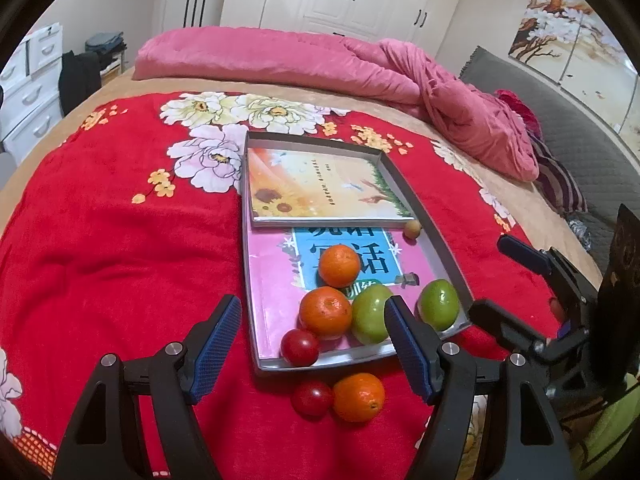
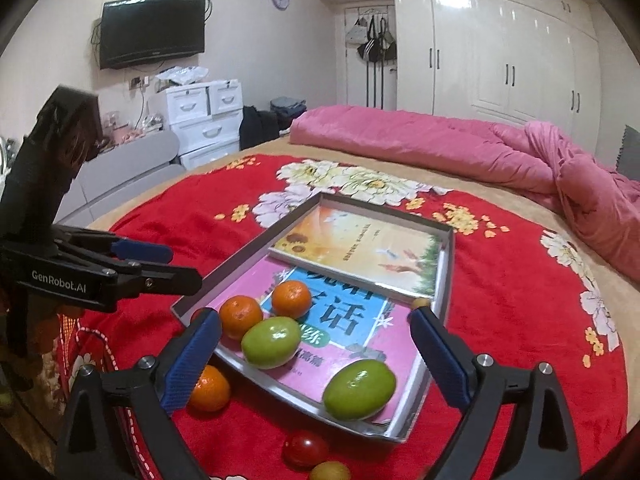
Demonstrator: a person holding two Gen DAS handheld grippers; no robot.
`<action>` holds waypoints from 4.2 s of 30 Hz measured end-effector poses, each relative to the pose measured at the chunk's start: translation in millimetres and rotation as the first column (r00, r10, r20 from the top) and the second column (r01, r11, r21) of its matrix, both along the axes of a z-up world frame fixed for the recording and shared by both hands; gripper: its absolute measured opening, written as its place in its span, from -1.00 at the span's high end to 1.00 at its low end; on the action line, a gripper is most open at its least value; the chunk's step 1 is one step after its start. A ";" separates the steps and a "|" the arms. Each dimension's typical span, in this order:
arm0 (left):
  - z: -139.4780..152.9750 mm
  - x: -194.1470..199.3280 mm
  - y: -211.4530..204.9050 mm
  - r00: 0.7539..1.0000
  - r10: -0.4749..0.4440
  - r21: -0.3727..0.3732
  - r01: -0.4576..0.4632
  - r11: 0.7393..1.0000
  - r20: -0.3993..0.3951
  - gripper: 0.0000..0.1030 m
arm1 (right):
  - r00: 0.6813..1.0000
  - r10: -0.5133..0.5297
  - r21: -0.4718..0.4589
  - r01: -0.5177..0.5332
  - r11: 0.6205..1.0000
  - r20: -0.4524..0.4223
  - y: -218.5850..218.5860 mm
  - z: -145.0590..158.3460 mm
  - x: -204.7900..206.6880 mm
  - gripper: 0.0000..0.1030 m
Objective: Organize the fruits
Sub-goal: 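Withdraw both open tools back from the tray, then move right tool to the small brown fruit while left tool approaches a tangerine, then close right tool on the brown fruit while left tool grasps the tangerine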
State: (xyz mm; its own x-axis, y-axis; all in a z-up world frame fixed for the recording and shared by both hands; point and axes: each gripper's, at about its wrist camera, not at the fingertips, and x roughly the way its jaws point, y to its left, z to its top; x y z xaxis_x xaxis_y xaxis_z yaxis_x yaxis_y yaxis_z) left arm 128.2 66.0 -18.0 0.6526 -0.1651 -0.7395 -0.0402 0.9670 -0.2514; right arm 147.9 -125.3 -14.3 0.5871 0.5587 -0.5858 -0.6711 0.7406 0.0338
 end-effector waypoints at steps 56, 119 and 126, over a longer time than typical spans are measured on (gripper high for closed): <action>-24.0 -31.0 -57.1 0.967 -0.226 0.007 0.228 0.974 -0.118 -0.53 | 0.987 -0.099 -0.121 0.083 0.989 -0.130 -36.1 -17.2 -23.2 -0.88; -66.1 -11.5 -101.3 0.925 -0.300 0.435 0.376 0.818 -0.234 0.19 | 0.921 -0.083 -0.109 0.045 0.993 -0.381 -49.1 -61.5 -3.4 0.46; -56.8 -11.2 -91.3 0.933 -0.297 0.357 0.353 0.865 -0.203 0.20 | 0.940 -0.055 -0.034 0.046 0.998 -0.336 -50.0 -45.2 -4.4 0.46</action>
State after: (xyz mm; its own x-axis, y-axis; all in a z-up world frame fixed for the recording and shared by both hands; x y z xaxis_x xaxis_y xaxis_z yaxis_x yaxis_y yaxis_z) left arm 117.0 -25.2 -74.8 0.4994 -0.0376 -0.8655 0.2867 0.9499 0.1241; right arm 143.4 -175.3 -59.5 0.3808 0.5158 -0.7674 -0.5853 0.7770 0.2318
